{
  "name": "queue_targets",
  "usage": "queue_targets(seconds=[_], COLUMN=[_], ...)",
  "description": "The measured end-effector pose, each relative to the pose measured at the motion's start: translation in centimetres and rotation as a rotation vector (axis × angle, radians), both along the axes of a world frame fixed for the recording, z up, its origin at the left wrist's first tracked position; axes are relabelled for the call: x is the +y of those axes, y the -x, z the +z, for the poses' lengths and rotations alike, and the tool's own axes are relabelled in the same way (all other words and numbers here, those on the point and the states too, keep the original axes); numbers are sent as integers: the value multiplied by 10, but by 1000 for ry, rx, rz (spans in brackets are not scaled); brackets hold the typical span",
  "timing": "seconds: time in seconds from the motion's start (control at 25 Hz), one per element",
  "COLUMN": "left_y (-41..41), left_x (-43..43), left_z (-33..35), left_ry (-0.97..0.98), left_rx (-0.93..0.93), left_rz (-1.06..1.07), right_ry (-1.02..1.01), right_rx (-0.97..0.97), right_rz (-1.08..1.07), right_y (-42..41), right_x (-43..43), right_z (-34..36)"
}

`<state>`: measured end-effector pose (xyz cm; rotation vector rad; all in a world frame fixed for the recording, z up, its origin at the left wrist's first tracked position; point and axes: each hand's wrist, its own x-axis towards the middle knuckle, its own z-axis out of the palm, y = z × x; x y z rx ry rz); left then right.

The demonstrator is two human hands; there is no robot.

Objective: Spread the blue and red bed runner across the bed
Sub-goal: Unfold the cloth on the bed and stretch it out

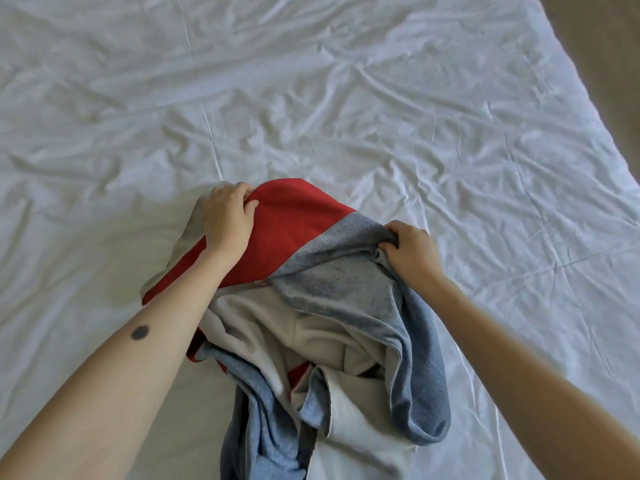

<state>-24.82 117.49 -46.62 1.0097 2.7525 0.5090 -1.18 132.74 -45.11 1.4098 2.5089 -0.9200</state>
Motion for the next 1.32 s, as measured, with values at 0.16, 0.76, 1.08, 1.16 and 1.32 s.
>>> queue_targets(seconds=[0.16,0.76,1.08,1.16,1.32], left_y=[-24,-6,15,20,35], left_x=[-41,-142,-152,-160,-180], left_z=[14,-6,20,41,92], left_ry=[-137,151,-93,-149,-208], left_rx=[87,-43,-7,32,94], left_rz=[40,208,206,215,231], right_ry=[-185,-206,-186,-157,-66], right_rx=[151,-159,30,122,373], right_rz=[121,510,486,495,609], right_y=[15,23,20,21,17], right_x=[-34,-131,-136,-148,-187], right_z=[39,25,42,56,90])
